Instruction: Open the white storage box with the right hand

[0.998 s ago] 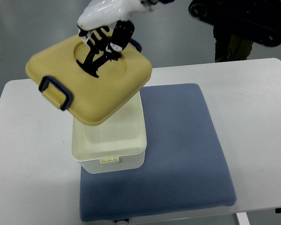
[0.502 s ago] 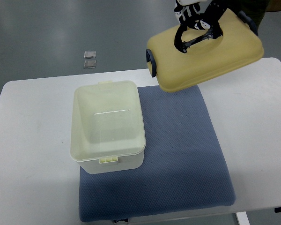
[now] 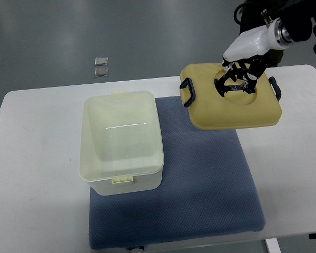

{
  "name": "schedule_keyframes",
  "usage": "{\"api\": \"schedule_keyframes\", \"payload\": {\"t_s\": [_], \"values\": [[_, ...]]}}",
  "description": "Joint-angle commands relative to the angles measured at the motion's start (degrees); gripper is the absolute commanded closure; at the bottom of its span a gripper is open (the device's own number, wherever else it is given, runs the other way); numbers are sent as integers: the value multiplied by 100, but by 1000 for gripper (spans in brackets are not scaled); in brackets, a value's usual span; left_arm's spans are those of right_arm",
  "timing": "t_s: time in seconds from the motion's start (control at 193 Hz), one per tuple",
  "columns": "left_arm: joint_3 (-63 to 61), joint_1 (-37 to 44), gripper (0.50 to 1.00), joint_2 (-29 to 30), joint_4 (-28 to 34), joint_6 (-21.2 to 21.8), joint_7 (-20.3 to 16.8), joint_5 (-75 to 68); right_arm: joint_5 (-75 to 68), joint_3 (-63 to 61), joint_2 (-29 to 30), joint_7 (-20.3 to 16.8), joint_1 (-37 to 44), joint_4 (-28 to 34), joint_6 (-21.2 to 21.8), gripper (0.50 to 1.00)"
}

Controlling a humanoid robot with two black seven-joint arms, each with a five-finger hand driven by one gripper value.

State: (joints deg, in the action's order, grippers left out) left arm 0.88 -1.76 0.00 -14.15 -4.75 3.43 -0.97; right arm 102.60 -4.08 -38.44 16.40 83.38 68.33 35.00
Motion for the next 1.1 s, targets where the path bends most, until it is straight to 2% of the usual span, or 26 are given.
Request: {"api": "schedule_keyframes", "payload": {"t_s": [0.0,0.801,0.879,0.884,0.889,0.895,0.9,0.905,0.91,0.915,0.92,0.926,1.039,1.096], "values": [[0,0,500,0,0,-8,0,0,75,-5,91,-14,-278,-39,0,1000],[0,0,500,0,0,0,0,0,128,-111,1243,-23,-902,-443,0,1000],[0,0,500,0,0,0,0,0,84,-111,1348,-23,-972,-505,-99,1000],[0,0,500,0,0,0,0,0,76,-111,1366,-23,-990,-522,-116,921],[0,0,500,0,0,0,0,0,75,-111,1366,-23,-990,-523,-117,920],[0,0,500,0,0,0,0,0,67,-111,1374,-23,-1007,-531,-125,815],[0,0,500,0,0,0,0,0,67,-111,1375,-23,-1007,-531,-125,814],[0,0,500,0,0,0,0,0,58,-111,1383,-23,-1025,-540,-134,716],[0,0,500,0,0,0,0,0,58,-111,1383,-23,-1025,-540,-134,715],[0,0,500,0,0,0,0,0,40,-119,1401,-23,-1034,-558,-143,651],[0,0,500,0,0,0,0,0,40,-119,1401,-23,-1034,-558,-143,650],[0,0,500,0,0,0,0,0,32,-119,1410,-23,-1043,-566,-143,624],[0,0,500,0,0,0,0,0,-109,-154,1454,-23,-1069,-663,-161,585],[0,0,500,0,0,0,0,0,-188,-295,1462,-31,-1086,-689,-161,581]]}}
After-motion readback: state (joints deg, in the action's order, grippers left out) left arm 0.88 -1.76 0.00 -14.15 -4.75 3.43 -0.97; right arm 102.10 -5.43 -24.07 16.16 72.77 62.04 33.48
